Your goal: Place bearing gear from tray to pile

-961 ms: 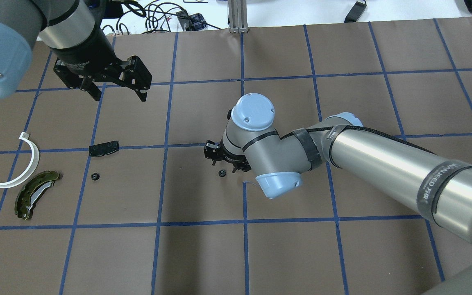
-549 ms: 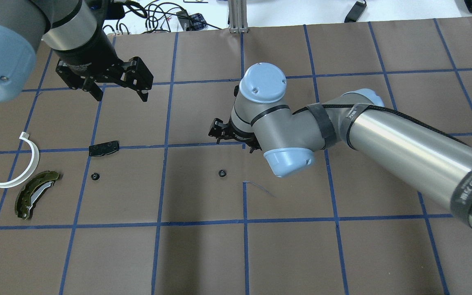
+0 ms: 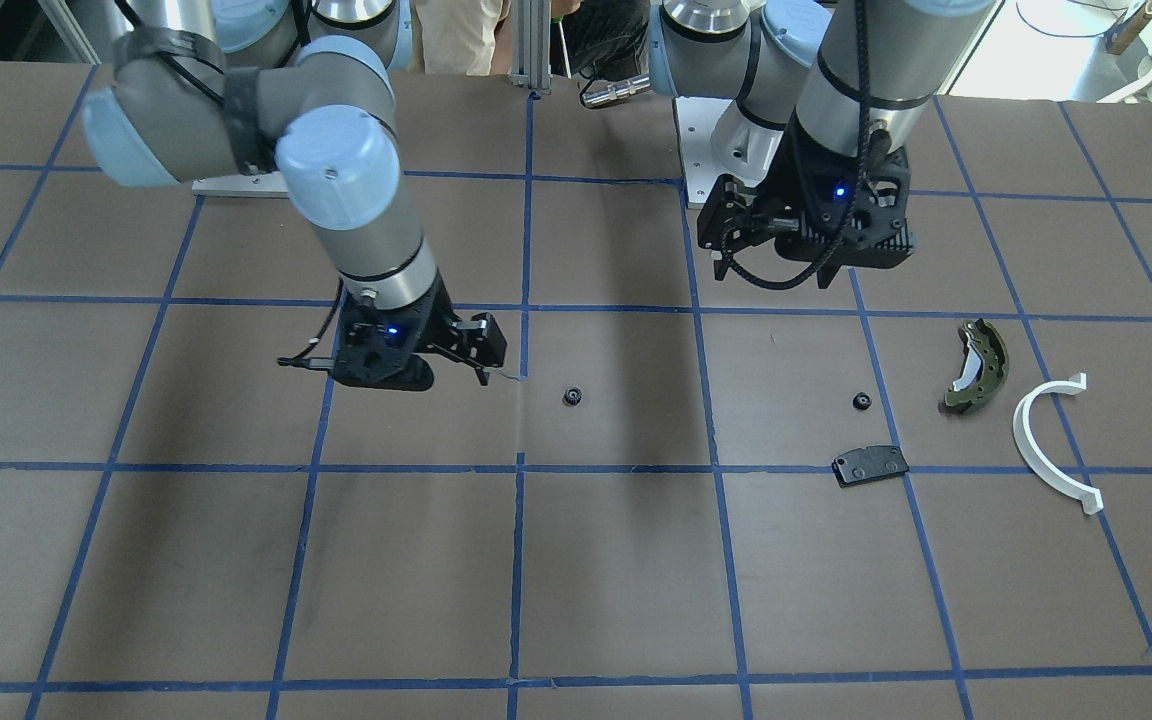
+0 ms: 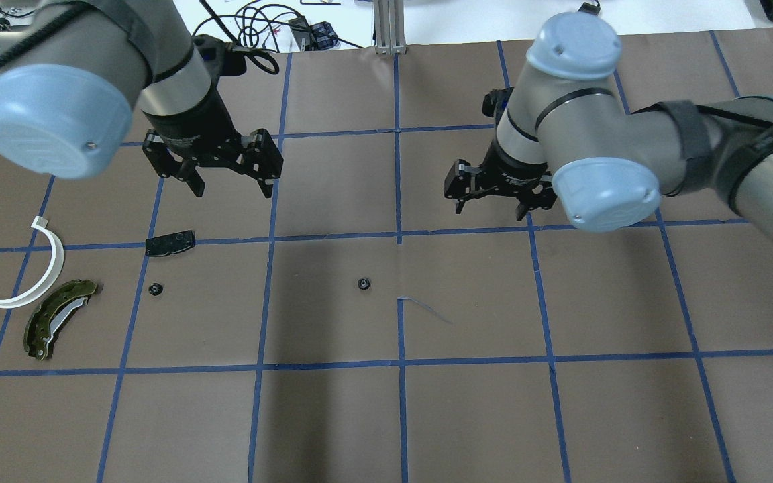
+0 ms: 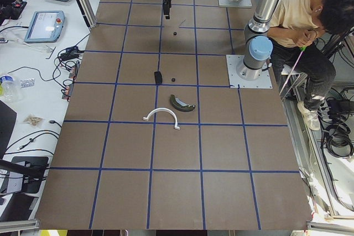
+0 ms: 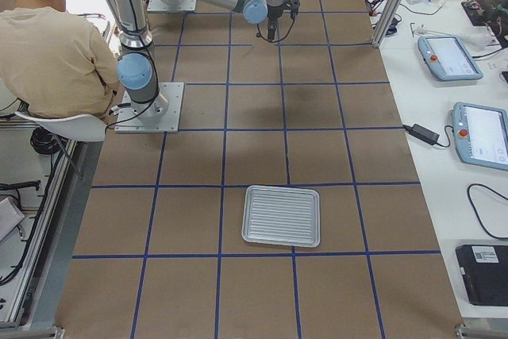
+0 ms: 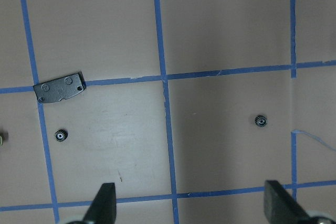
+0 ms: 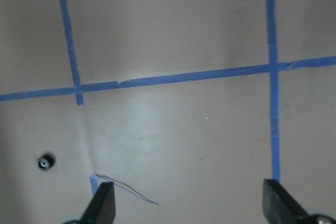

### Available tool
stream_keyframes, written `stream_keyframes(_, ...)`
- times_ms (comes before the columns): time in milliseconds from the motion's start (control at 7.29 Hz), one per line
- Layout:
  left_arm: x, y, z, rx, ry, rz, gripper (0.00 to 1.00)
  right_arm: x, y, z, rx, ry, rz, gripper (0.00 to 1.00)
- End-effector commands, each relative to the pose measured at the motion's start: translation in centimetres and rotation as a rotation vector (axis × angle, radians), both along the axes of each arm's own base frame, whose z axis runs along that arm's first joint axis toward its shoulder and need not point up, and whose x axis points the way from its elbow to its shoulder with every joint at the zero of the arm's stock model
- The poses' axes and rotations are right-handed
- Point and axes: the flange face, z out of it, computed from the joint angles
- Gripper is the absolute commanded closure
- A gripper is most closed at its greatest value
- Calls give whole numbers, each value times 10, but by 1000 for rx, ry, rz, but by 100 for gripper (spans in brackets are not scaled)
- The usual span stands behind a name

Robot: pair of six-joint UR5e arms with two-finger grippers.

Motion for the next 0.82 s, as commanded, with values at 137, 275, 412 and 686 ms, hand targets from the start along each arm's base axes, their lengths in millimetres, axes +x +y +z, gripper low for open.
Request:
stream_keyframes(137, -39, 10, -154, -64, 0, 87, 0, -68, 32, 72, 62, 16, -5, 0)
stream_keyframes(275, -55, 10, -167, -93, 5, 79, 0, -71, 34, 108, 79, 76, 6, 0)
stream_keyframes(412, -80, 16, -175, -97, 6, 104, 0, -72, 27, 108, 112, 74, 7, 0)
stream_keyframes(686, -133, 43, -194, -75, 0, 39, 0, -75, 23, 113, 99, 98, -10, 0)
